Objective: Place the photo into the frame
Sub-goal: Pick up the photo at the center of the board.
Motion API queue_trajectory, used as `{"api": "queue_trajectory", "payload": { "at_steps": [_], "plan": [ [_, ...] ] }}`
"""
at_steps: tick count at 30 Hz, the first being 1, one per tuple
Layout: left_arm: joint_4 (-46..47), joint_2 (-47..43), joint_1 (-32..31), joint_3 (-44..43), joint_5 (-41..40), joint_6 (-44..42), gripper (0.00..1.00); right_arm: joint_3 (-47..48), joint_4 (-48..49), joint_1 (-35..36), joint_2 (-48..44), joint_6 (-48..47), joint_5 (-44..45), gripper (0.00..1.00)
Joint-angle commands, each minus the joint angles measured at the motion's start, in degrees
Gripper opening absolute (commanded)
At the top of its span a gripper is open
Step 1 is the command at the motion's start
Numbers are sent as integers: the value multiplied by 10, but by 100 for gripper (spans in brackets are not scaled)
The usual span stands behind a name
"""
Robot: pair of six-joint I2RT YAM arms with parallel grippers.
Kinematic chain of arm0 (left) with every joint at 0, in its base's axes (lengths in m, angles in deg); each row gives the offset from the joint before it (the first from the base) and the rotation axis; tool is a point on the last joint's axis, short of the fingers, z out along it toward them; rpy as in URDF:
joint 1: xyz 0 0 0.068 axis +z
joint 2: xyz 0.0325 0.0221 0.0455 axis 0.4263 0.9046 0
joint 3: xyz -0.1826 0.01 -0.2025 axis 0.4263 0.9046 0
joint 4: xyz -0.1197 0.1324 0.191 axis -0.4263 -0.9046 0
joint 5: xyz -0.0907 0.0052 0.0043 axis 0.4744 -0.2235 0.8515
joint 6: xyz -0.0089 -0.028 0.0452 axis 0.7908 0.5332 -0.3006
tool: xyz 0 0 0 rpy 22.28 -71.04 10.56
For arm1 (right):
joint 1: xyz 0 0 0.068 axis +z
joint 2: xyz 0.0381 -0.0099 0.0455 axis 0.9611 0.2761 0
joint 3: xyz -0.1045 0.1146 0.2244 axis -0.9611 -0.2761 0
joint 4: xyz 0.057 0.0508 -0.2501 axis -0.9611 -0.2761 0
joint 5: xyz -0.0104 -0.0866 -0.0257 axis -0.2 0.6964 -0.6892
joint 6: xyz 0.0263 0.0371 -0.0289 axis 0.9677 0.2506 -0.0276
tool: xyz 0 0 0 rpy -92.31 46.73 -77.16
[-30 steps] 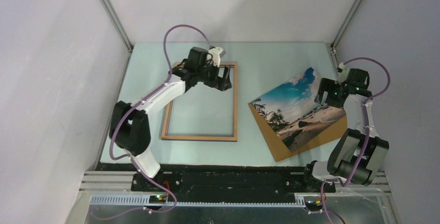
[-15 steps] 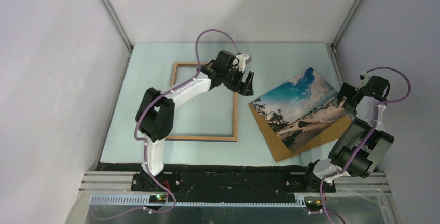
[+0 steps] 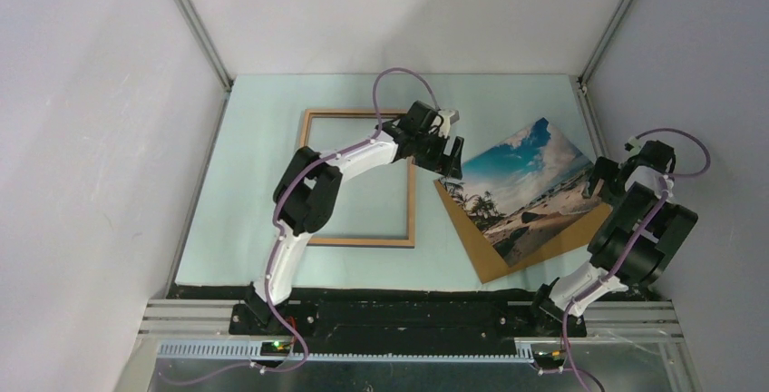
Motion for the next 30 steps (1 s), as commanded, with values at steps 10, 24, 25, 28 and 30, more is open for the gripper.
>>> {"api": "queue_trajectory", "payload": {
  "at_steps": [10,24,25,28,30],
  "plan": [
    [8,41,0,-62,-19,38,94,58,38,-2,91,20,-19,92],
    [8,67,0,-74,-21,41,94,88,63,24,142,34,-55,92],
    [8,68,1,-74,-20,41,94,90,63,28,146,36,-63,92],
    [8,72,0,-71,-12,44,94,92,66,32,149,41,-82,91],
    [8,72,0,-69,-9,44,94,92,68,31,150,47,-93,91]
  ]
}}
